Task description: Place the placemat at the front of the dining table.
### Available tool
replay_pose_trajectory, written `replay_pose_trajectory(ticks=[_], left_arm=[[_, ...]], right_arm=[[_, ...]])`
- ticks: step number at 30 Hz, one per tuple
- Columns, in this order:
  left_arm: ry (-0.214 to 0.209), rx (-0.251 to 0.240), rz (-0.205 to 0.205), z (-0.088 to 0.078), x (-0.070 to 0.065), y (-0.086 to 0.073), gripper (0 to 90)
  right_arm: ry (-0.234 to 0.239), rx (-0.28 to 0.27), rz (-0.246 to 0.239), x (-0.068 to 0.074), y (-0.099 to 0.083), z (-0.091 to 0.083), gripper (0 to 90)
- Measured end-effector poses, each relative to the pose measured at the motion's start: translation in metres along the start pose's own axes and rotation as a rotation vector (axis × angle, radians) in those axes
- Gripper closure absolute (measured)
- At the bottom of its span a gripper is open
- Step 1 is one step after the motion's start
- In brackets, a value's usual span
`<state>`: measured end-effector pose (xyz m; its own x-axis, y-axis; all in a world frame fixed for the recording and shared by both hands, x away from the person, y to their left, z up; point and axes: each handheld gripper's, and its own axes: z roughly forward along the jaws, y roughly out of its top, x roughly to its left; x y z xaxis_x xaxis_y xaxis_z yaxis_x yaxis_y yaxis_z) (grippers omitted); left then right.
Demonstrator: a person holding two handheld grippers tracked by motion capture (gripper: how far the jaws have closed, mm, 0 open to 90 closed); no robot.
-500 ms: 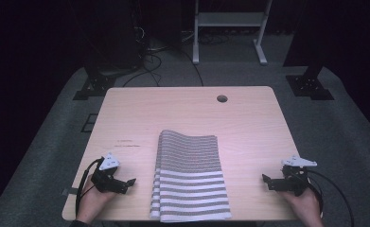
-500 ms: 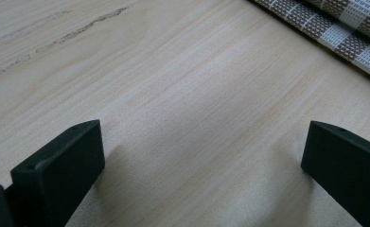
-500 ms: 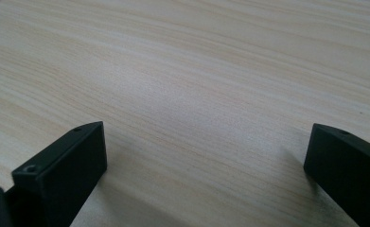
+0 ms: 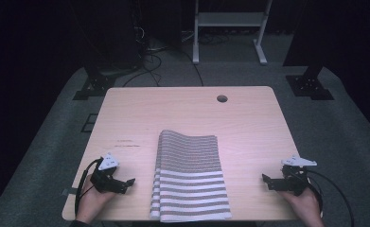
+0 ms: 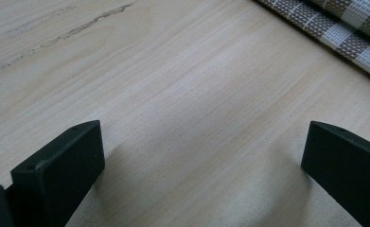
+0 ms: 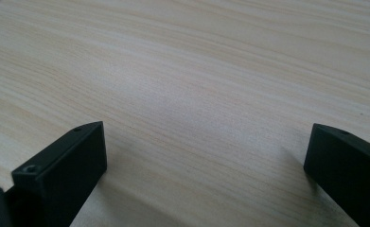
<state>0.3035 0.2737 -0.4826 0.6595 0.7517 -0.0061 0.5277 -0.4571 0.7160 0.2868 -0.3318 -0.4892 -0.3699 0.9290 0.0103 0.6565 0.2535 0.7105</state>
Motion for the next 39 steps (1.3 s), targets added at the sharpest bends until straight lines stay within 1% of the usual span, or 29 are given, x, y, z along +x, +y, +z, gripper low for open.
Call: replay_pose_trajectory(ticks=[2, 3, 5, 7, 10, 12, 13, 15, 17, 20, 24, 27, 30, 34, 36, 39], left_arm=[[0.0, -0.007, -0.002, 0.0, 0.001, 0.0, 0.0], [-0.005, -0.017, -0.013, -0.002, 0.001, 0.001, 0.0], [-0.007, -0.022, -0.014, -0.002, 0.001, 0.001, 0.0], [-0.017, -0.028, -0.019, -0.003, 0.0, 0.001, 0.0], [-0.019, -0.039, -0.016, -0.007, -0.001, 0.002, 0.0], [-0.013, -0.047, -0.012, -0.009, -0.002, 0.005, 0.0], [-0.017, -0.054, -0.017, -0.01, -0.002, 0.006, 0.0], [-0.019, -0.063, -0.013, -0.01, -0.003, 0.008, 0.0], [-0.023, -0.065, -0.009, -0.011, -0.004, 0.01, 0.0], [-0.033, -0.074, -0.015, -0.012, -0.006, 0.012, 0.0], [-0.041, -0.081, -0.007, -0.013, -0.008, 0.016, 0.0], [-0.043, -0.079, -0.001, -0.014, -0.01, 0.019, 0.0], [-0.046, -0.094, -0.002, -0.015, -0.011, 0.022, 0.0], [-0.052, -0.099, -0.003, -0.016, -0.012, 0.024, 0.0], [-0.058, -0.098, -0.001, -0.016, -0.013, 0.026, 0.0], [-0.071, -0.114, -0.004, -0.017, -0.014, 0.029, 0.0]], right_arm=[[0.0, 0.0, 0.001, 0.0, 0.0, 0.0, 0.0], [-0.002, -0.001, 0.001, 0.0, -0.001, -0.001, 0.0], [-0.003, 0.0, 0.004, 0.001, -0.001, -0.001, 0.0], [-0.003, 0.0, 0.004, 0.001, -0.001, -0.001, 0.0], [-0.003, 0.0, 0.004, 0.001, -0.001, -0.001, 0.0], [-0.004, 0.0, 0.005, 0.001, -0.001, -0.001, 0.0], [-0.004, 0.0, 0.006, 0.001, -0.001, -0.001, 0.0], [-0.005, 0.0, 0.005, 0.001, -0.001, -0.001, 0.0], [-0.005, 0.0, 0.005, 0.001, -0.001, -0.001, 0.0], [-0.005, 0.0, 0.005, 0.001, -0.001, -0.001, 0.0], [-0.004, -0.001, 0.003, 0.001, -0.001, -0.001, 0.0], [-0.003, -0.001, 0.003, 0.001, 0.0, 0.0, 0.0], [-0.002, 0.0, 0.003, 0.001, 0.0, 0.0, 0.0], [-0.002, 0.0, 0.002, 0.001, 0.0, 0.0, 0.0], [-0.002, 0.0, 0.002, 0.001, 0.0, 0.0, 0.0], [-0.001, 0.0, 0.0, 0.001, 0.0, 0.0, 0.0]])
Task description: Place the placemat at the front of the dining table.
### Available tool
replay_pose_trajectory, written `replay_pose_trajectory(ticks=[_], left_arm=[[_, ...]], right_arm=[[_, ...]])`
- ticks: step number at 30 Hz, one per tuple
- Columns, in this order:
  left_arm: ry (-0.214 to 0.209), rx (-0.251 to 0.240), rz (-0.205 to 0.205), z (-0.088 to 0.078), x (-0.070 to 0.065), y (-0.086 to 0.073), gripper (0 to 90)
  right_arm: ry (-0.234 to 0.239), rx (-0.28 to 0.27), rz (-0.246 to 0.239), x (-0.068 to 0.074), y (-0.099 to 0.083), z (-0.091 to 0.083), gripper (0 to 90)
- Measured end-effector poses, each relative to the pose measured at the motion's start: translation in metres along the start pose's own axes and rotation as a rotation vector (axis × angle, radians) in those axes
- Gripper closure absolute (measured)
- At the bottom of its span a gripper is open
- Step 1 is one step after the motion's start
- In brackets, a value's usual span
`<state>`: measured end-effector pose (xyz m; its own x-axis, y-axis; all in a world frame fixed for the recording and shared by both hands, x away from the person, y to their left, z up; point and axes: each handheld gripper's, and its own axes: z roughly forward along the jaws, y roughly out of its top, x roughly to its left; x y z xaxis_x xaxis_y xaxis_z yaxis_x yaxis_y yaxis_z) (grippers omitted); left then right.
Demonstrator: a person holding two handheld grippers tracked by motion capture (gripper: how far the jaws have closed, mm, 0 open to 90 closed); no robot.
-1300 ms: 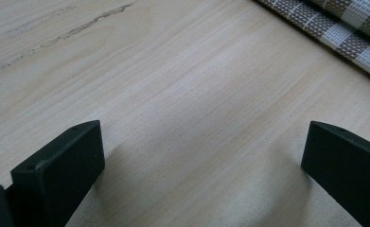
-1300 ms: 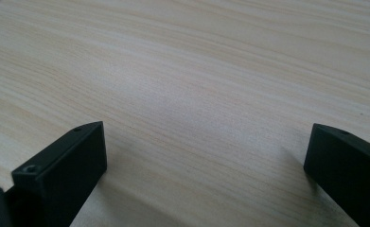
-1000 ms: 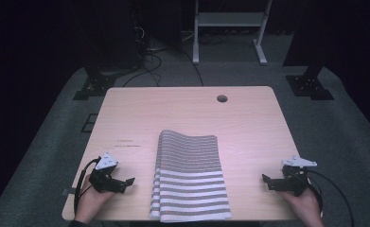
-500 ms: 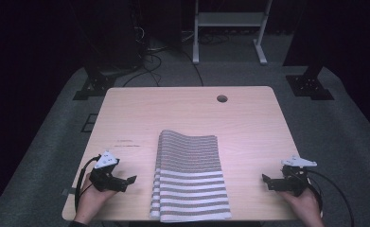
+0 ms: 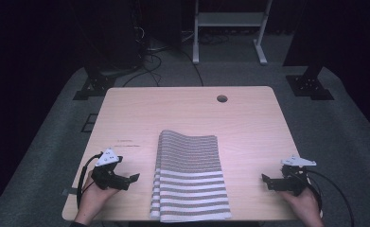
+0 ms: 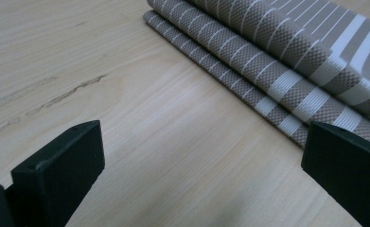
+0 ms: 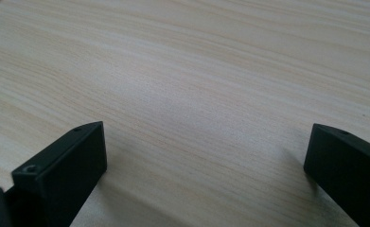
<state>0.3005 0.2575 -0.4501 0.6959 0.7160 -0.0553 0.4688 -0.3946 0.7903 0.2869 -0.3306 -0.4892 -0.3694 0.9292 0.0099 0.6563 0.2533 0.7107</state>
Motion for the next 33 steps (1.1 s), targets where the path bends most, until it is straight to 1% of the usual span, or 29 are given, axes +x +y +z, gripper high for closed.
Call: replay_pose_trajectory(ticks=[4, 9, 19, 23, 27, 30, 33], left_arm=[[-0.005, -0.012, -0.005, 0.0, -0.002, 0.004, 0.0], [-0.017, -0.007, 0.005, 0.002, -0.004, 0.009, 0.0], [-0.041, -0.024, 0.01, 0.004, -0.008, 0.018, 0.0], [-0.048, -0.026, 0.019, 0.006, -0.01, 0.022, 0.0], [-0.057, -0.029, 0.019, 0.007, -0.012, 0.025, 0.0], [-0.071, -0.029, 0.033, 0.011, -0.017, 0.031, 0.0], [-0.078, -0.029, 0.036, 0.014, -0.019, 0.032, 0.0]], right_arm=[[0.0, 0.0, 0.0, 0.0, 0.0, 0.0, 0.0], [0.0, 0.0, 0.0, 0.0, 0.0, 0.0, 0.0], [0.001, 0.001, 0.0, 0.0, 0.0, 0.0, 0.0], [0.001, 0.001, 0.0, 0.0, 0.0, 0.0, 0.0], [0.001, 0.001, 0.0, 0.0, 0.0, 0.0, 0.0], [0.0, 0.001, 0.0, 0.0, 0.0, 0.0, 0.0], [0.001, 0.002, 0.002, 0.0, 0.0, 0.0, 0.0]])
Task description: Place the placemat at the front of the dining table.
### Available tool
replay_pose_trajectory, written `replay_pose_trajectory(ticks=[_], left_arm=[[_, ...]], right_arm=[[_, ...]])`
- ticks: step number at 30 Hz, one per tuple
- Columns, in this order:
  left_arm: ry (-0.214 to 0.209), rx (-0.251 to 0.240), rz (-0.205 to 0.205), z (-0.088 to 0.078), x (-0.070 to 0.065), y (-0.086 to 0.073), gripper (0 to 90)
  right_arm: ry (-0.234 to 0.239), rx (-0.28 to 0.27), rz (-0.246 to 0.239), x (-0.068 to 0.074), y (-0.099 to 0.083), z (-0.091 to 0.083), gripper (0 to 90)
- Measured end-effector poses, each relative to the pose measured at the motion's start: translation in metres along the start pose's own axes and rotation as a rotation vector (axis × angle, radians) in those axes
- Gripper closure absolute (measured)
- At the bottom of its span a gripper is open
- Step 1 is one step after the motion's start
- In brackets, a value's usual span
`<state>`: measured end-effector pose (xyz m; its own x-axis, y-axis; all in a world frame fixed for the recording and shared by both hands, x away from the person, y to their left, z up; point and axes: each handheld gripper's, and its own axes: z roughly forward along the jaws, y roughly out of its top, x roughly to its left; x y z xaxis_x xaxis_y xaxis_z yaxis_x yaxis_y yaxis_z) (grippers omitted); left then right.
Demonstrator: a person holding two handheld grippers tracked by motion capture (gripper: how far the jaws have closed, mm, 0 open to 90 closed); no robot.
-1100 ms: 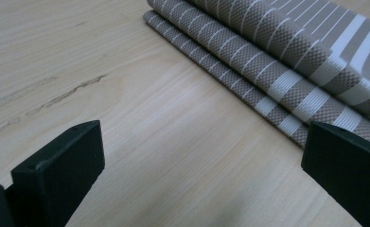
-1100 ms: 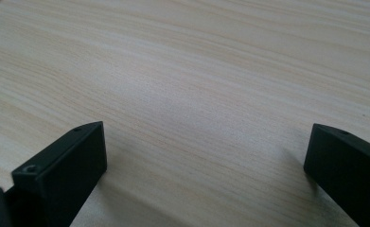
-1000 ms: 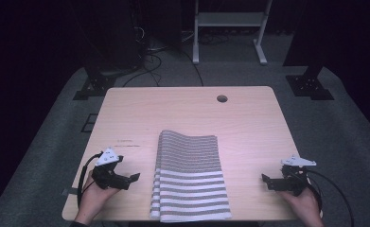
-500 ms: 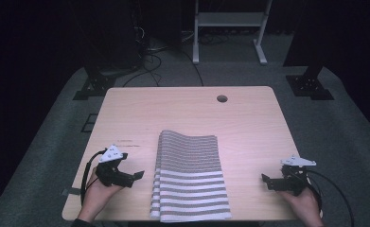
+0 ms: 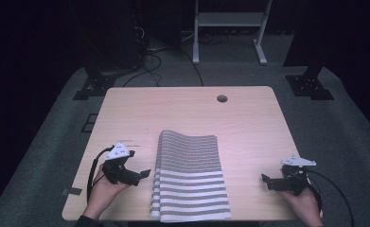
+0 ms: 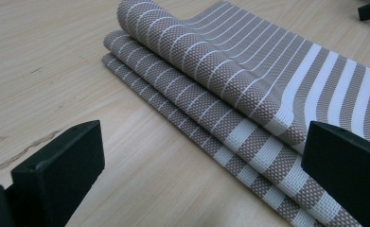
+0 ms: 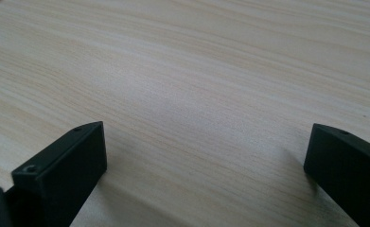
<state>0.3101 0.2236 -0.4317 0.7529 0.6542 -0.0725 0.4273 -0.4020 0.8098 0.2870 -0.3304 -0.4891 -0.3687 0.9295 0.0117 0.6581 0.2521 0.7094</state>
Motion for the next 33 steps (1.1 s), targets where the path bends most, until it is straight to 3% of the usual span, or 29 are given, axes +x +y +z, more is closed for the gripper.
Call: replay_pose_trajectory(ticks=[33], left_arm=[[-0.099, 0.017, 0.046, 0.033, -0.029, 0.015, 0.0]], right_arm=[[0.0, 0.0, 0.0, 0.0, 0.0, 0.0, 0.0]])
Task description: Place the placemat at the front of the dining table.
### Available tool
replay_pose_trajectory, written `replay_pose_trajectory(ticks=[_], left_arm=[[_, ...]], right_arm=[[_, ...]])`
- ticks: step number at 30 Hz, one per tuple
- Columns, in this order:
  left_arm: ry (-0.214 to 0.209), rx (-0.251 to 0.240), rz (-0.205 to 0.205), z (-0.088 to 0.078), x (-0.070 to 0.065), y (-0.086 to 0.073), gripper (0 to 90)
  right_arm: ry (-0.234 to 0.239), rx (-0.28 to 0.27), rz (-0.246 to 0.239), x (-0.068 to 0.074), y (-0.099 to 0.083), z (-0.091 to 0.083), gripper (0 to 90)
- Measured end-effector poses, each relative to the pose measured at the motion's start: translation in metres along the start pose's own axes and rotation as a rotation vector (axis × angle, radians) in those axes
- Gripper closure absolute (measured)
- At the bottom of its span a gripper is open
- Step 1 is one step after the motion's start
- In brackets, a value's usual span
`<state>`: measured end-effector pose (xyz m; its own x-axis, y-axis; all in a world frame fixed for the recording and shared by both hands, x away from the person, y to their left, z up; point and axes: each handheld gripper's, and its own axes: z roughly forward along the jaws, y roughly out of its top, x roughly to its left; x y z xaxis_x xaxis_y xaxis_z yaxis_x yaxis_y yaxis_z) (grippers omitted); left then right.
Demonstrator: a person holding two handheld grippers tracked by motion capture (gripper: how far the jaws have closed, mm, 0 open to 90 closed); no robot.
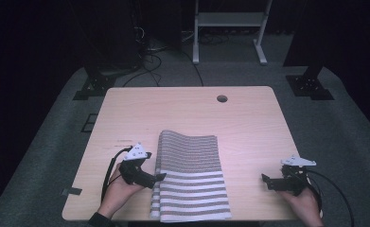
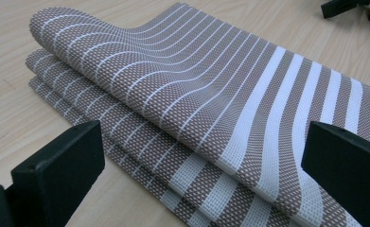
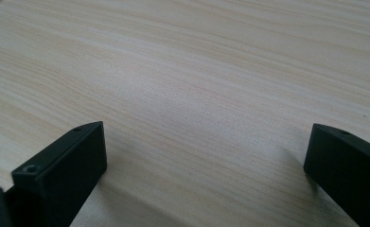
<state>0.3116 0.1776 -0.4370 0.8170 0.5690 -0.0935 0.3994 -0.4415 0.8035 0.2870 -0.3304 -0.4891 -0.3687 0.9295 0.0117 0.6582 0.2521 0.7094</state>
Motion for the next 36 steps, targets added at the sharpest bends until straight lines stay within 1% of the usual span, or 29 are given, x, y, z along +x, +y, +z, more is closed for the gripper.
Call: replay_pose_trajectory(ticks=[1, 6, 14, 16, 20, 25, 31, 33, 36], left_arm=[[-0.002, 0.003, 0.005, 0.001, -0.001, 0.0, 0.0], [-0.026, 0.005, 0.002, 0.006, -0.006, -0.002, 0.0], [-0.053, 0.03, 0.009, 0.014, -0.013, -0.006, 0.0], [-0.054, 0.04, 0.015, 0.016, -0.016, -0.006, 0.0], [-0.064, 0.042, 0.013, 0.018, -0.018, -0.007, 0.0], [-0.07, 0.059, 0.012, 0.021, -0.019, -0.01, 0.0], [-0.06, 0.069, 0.009, 0.024, -0.02, -0.014, 0.0], [-0.055, 0.084, 0.02, 0.026, -0.021, -0.016, 0.0], [-0.055, 0.088, 0.013, 0.027, -0.02, -0.018, 0.0]], right_arm=[[0.0, 0.0, 0.0, 0.0, 0.0, 0.0, 0.0], [0.0, 0.0, 0.0, 0.0, 0.0, 0.0, 0.0], [0.0, 0.0, 0.0, 0.0, 0.0, 0.0, 0.0], [0.0, 0.0, 0.0, 0.0, 0.0, 0.0, 0.0], [0.0, 0.0, 0.0, 0.0, 0.0, 0.0, 0.0], [0.0, 0.0, 0.0, 0.0, 0.0, 0.0, 0.0], [0.0, 0.0, 0.0, 0.0, 0.0, 0.0, 0.0], [0.0, 0.0, 0.0, 0.0, 0.0, 0.0, 0.0], [0.0, 0.0, 0.0, 0.0, 0.0, 0.0, 0.0]])
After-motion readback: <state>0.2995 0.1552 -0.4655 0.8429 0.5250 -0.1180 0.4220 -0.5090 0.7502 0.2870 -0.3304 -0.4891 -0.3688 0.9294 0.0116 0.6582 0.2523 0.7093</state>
